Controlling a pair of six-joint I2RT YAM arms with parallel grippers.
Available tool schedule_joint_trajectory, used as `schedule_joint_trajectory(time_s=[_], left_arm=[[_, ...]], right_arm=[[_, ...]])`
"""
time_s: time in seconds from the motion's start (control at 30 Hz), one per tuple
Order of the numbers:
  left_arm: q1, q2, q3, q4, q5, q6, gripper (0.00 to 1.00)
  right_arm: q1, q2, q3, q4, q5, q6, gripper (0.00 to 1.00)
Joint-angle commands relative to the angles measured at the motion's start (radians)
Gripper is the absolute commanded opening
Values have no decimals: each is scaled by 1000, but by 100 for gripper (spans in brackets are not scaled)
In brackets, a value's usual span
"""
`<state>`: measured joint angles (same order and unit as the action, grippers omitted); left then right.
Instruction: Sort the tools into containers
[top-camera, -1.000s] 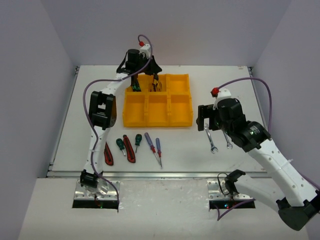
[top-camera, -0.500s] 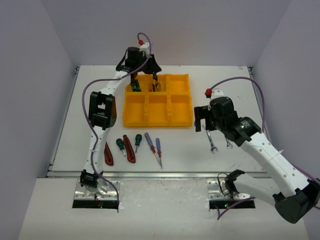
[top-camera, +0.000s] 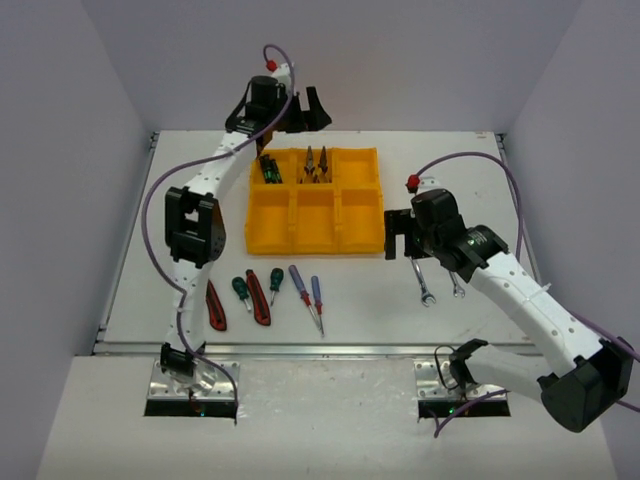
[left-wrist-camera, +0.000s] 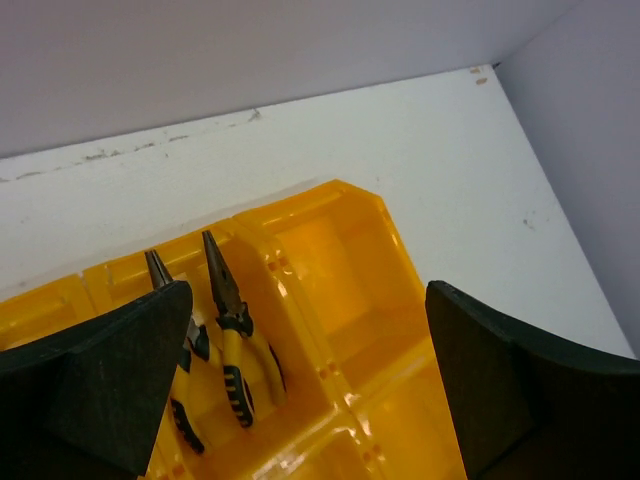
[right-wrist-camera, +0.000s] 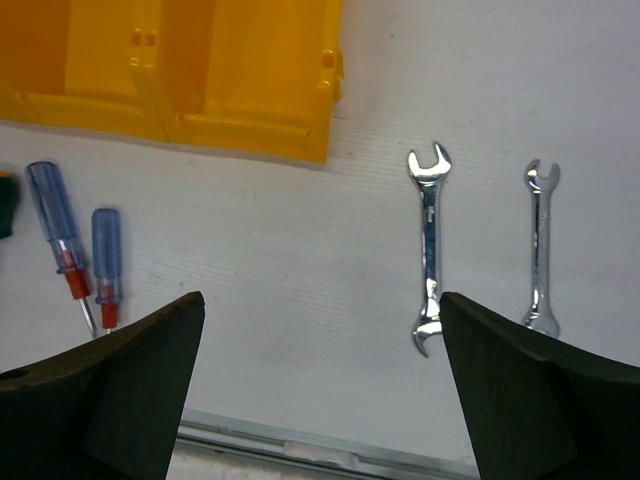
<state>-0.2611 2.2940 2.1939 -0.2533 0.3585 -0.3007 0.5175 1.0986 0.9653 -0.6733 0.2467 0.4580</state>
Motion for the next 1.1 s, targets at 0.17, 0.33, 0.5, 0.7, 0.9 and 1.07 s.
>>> schedule_joint_trajectory(time_s=[0.17, 0.33, 0.5, 0.7, 0.9, 1.07], left_arm=[[-6, -893, -628, -61, -506, -253, 100], [-4, -1223, -904, -126, -664, -291, 100], [-4, -1324, -939, -312, -616, -232, 100], [-4, -1499, -1129, -353, -632, -69, 100], [-4, -1590, -1329, -289, -622, -70, 100], [-4, -1539, -1395, -262, -602, -72, 100]], right_arm=[[56, 86, 34, 209, -299, 179, 99], [249, 277, 131, 117, -33, 266, 99], [348, 427, 223, 61, 56, 258, 89], [389, 580, 243, 91, 0, 266, 55], [402, 680, 242, 139, -29, 294, 48], [425, 727, 246, 159, -28, 317, 47]])
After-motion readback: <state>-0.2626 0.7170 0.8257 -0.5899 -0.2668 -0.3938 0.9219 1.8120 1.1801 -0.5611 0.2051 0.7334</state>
